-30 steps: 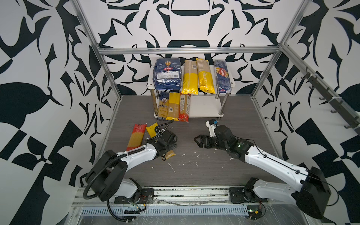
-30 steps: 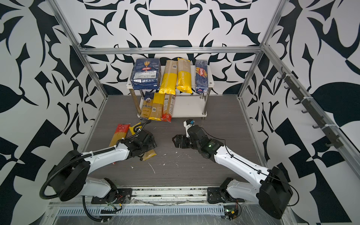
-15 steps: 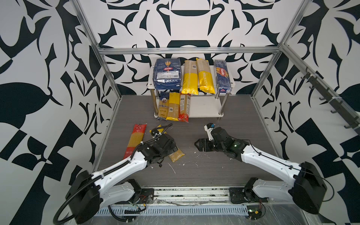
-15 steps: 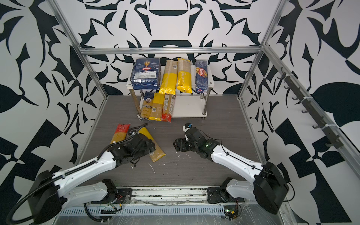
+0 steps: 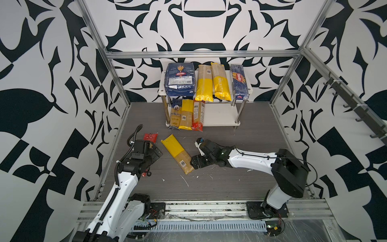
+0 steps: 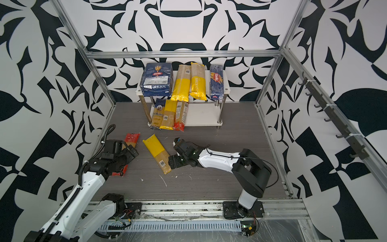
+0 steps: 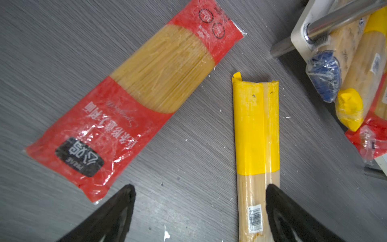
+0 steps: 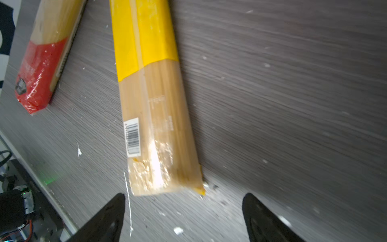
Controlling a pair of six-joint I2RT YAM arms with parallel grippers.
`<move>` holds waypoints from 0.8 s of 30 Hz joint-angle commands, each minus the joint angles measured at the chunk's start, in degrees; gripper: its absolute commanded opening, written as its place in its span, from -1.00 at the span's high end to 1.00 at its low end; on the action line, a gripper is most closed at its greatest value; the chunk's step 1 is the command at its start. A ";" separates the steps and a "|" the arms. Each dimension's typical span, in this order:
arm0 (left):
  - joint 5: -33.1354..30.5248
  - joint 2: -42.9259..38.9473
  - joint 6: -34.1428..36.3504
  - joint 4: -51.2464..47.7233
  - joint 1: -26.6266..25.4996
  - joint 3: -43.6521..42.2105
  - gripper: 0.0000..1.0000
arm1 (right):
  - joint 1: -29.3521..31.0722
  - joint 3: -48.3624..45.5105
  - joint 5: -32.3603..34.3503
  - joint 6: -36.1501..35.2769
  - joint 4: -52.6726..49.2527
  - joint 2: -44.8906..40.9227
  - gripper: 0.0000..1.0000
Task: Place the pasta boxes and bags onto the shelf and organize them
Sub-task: 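Lower the right gripper over the yellow-banded bag's end and close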
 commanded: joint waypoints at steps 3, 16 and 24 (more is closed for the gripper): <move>7.02 -0.17 6.59 -0.51 7.72 1.25 -0.99 | 2.52 8.29 1.87 -3.00 -0.74 5.72 -0.80; 11.43 -2.55 6.10 1.61 9.68 -0.17 -0.99 | 6.82 19.39 8.93 -7.26 -9.39 15.88 -0.83; 12.20 -4.83 4.56 1.77 9.65 -1.35 -0.99 | 10.13 23.36 16.15 -10.94 -15.83 21.01 -0.83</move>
